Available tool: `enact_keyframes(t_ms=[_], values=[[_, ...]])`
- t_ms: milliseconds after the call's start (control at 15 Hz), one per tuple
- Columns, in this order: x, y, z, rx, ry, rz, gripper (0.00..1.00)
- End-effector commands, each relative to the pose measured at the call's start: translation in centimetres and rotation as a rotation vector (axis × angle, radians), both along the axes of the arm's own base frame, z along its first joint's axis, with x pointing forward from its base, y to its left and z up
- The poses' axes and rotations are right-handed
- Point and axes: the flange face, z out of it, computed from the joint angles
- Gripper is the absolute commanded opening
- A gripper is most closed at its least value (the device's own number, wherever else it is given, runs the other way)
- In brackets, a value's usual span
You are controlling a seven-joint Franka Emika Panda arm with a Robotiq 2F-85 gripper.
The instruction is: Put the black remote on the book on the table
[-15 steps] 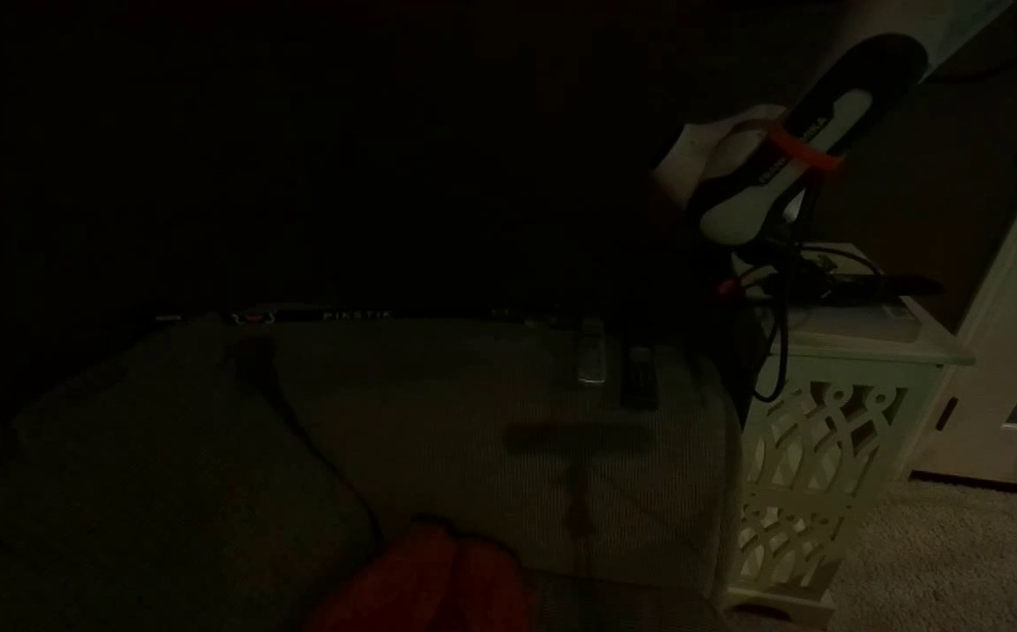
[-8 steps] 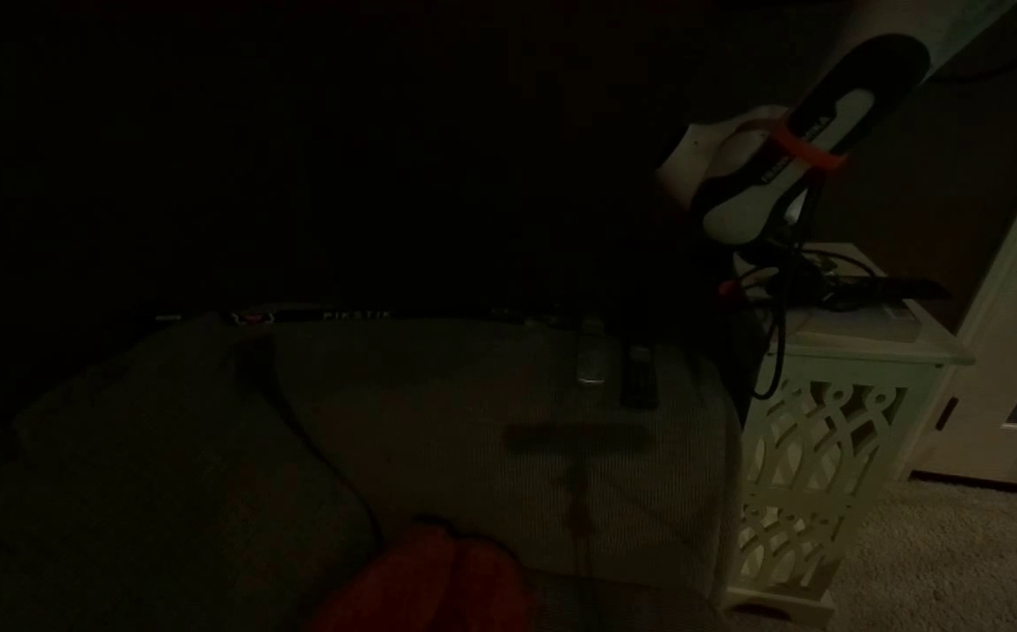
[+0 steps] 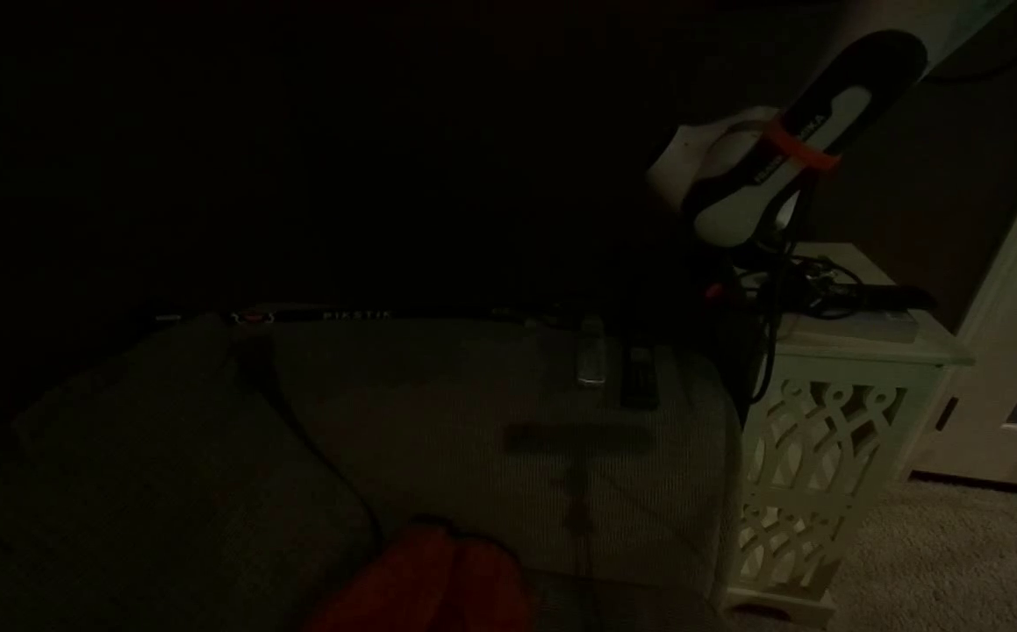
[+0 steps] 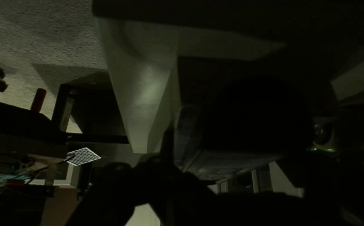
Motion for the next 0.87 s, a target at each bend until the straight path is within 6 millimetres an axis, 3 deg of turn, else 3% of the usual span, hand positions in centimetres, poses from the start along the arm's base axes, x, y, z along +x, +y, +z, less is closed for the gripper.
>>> enact_keyframes(t_ms=[0,267,733,800], values=[[0.1,0.7,0.9,-0.015,-0.023,0.000,1.00],[1.1,0.5,5.3,-0.092,-0.112,0.036,1.00],[1.0,-1.4,18.7,0.106,-0.295,0.192,1.00],[2.7,-1.2,15.8,0.040,-0.236,0.156,1.00]])
